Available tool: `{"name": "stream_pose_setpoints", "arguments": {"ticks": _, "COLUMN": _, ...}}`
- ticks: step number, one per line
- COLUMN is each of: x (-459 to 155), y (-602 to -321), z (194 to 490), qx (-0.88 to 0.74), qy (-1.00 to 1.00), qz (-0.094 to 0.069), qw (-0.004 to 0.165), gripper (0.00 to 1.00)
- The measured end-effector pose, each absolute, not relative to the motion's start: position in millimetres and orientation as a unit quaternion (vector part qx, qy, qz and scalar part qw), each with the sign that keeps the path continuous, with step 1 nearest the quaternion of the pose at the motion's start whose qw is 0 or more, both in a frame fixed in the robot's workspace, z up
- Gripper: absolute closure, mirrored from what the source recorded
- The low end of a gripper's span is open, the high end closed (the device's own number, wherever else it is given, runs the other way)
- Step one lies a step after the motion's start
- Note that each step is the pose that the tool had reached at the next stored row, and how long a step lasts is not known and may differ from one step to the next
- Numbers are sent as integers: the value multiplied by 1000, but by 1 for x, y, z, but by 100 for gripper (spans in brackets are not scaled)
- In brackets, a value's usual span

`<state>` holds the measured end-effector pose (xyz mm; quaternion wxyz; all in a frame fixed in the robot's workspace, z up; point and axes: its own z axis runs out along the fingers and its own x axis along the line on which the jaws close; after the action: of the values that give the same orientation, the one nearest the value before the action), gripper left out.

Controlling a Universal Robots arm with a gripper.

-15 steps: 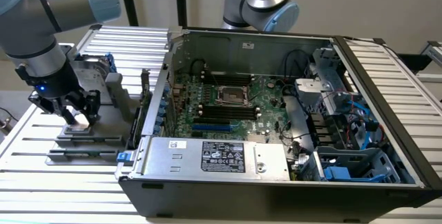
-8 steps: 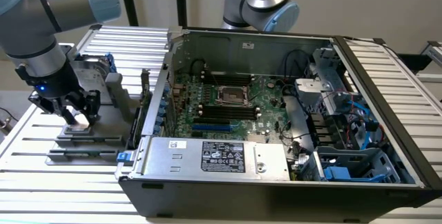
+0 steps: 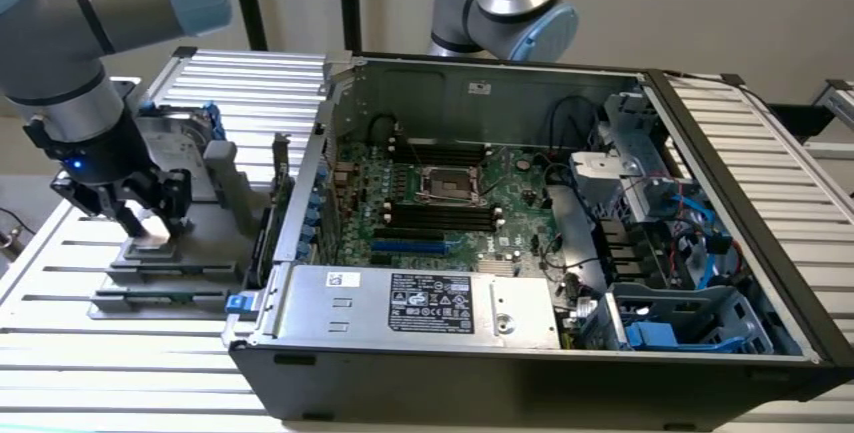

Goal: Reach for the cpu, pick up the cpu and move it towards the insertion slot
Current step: 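Pick up the cpu and move it towards the insertion slot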

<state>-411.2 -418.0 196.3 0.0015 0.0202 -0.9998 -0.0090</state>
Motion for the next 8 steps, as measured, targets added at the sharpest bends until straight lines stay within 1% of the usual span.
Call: {"name": "stream_pose_setpoints", "arguments": {"ticks": 8, "x": -410, "y": -418, "z": 232, "qx": 20, "qy": -1000, "qz": -9, "qw": 2, "gripper": 46}}
